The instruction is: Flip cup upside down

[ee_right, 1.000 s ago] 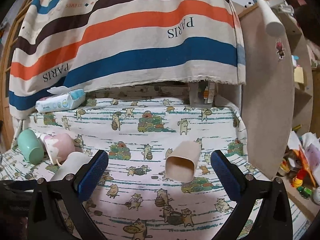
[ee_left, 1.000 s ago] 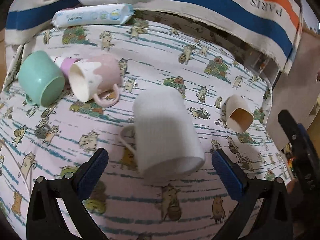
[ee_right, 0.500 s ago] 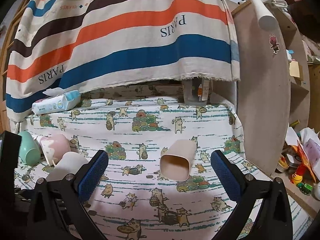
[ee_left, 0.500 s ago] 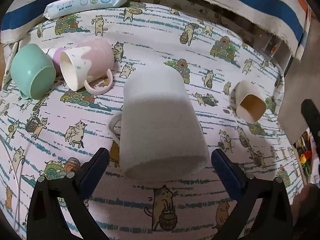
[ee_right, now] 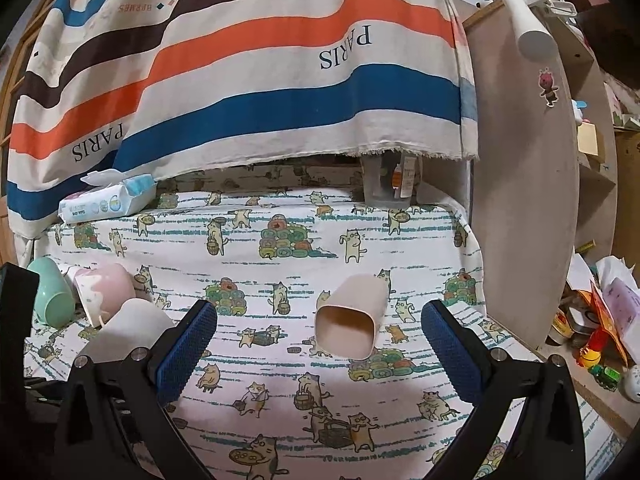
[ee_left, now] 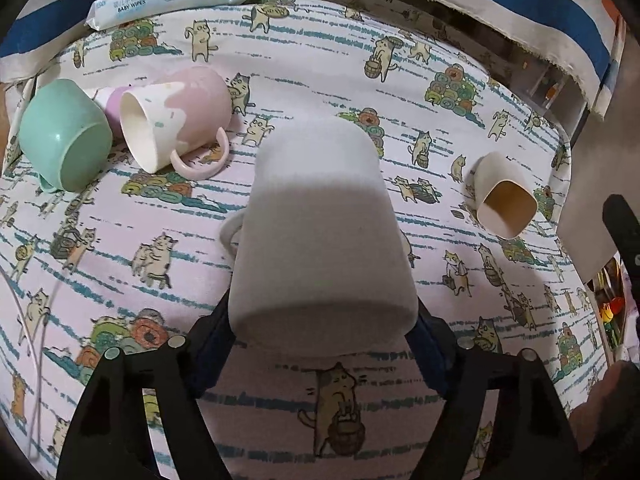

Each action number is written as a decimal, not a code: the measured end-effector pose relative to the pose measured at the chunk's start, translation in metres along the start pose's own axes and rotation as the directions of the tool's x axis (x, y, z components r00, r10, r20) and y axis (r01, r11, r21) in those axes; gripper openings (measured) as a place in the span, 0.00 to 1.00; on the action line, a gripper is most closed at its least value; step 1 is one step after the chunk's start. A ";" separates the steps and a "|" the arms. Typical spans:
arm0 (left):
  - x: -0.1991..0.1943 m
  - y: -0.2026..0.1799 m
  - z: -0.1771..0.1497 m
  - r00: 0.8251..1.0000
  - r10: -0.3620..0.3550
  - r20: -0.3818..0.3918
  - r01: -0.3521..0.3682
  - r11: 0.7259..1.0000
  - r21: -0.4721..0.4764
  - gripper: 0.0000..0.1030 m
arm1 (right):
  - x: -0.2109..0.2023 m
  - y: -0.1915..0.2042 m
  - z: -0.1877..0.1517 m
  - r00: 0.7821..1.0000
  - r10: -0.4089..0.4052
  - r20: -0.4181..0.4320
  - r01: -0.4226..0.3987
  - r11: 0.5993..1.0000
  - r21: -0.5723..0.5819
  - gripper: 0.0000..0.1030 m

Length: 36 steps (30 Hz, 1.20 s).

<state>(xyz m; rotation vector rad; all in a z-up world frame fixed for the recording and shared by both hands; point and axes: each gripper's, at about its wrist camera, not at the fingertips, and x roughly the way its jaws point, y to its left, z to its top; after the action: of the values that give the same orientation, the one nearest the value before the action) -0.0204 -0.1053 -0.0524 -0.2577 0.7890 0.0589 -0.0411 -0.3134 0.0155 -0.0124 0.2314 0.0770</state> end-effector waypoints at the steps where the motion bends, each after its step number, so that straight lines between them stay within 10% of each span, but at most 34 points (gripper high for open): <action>1: -0.003 0.000 0.000 1.000 0.005 0.009 -0.005 1.000 0.009 0.73 | 0.000 0.000 0.000 1.000 -0.001 -0.001 0.001 1.000 -0.001 0.99; 36: -0.027 0.020 0.054 0.998 -0.062 0.021 0.056 0.971 0.234 0.71 | 0.009 -0.003 -0.001 0.999 -0.020 -0.036 0.020 1.000 -0.001 0.99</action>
<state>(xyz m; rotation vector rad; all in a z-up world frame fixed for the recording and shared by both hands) -0.0055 -0.0709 -0.0010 -0.0573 0.7525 -0.0861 -0.0328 -0.3155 0.0127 -0.0170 0.2674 0.0574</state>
